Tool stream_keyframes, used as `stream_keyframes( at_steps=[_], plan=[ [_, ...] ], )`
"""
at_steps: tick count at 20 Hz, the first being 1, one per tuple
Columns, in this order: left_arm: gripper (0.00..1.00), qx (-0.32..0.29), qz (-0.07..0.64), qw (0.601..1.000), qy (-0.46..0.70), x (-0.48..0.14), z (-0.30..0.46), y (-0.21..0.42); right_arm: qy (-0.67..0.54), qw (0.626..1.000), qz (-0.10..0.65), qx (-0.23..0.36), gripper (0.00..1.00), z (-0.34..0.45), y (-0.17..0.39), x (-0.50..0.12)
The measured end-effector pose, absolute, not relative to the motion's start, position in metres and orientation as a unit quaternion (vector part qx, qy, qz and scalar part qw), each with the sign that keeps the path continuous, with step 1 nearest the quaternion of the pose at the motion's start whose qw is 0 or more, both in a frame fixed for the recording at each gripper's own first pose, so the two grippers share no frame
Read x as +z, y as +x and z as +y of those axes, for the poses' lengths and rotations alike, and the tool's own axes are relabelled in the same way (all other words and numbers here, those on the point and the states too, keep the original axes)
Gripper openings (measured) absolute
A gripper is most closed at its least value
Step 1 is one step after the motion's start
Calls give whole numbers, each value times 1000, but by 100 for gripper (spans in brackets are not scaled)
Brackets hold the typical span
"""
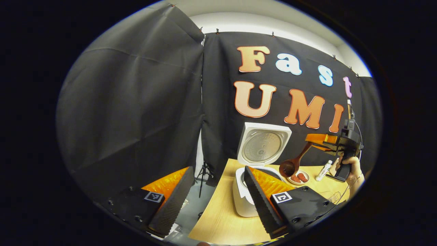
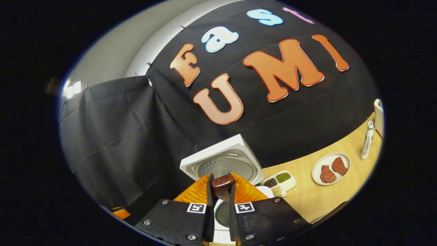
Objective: Close the left gripper, press the button to open the rice cooker; take a wooden spoon from the chopstick holder with the right hand, scoop a spoonful of rice and pour it into the rice cooker, then put the wooden spoon back into the chopstick holder.
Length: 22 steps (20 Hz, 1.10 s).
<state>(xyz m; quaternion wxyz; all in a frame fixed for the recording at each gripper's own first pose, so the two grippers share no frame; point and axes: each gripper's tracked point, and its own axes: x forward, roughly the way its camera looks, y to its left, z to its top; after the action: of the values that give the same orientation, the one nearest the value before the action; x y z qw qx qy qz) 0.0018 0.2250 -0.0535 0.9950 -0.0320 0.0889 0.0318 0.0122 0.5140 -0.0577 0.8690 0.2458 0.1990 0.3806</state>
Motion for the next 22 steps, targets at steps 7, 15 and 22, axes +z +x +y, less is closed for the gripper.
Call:
stream_keyframes(
  at_steps=[7, 15, 22],
  plan=[
    [100, 11, 74, 997, -27, -42, 198, -2, 359, 853, 203, 319, 16, 402, 41, -48],
    [100, -8, 62, 998, -27, -31, 166, 3, 423, 851, 194, 245, 17, 265, 54, -60],
    [100, -21, 61, 997, -30, -27, 138, 10, 448, 860, 180, 162, 16, 143, 52, -85]
  ],
)
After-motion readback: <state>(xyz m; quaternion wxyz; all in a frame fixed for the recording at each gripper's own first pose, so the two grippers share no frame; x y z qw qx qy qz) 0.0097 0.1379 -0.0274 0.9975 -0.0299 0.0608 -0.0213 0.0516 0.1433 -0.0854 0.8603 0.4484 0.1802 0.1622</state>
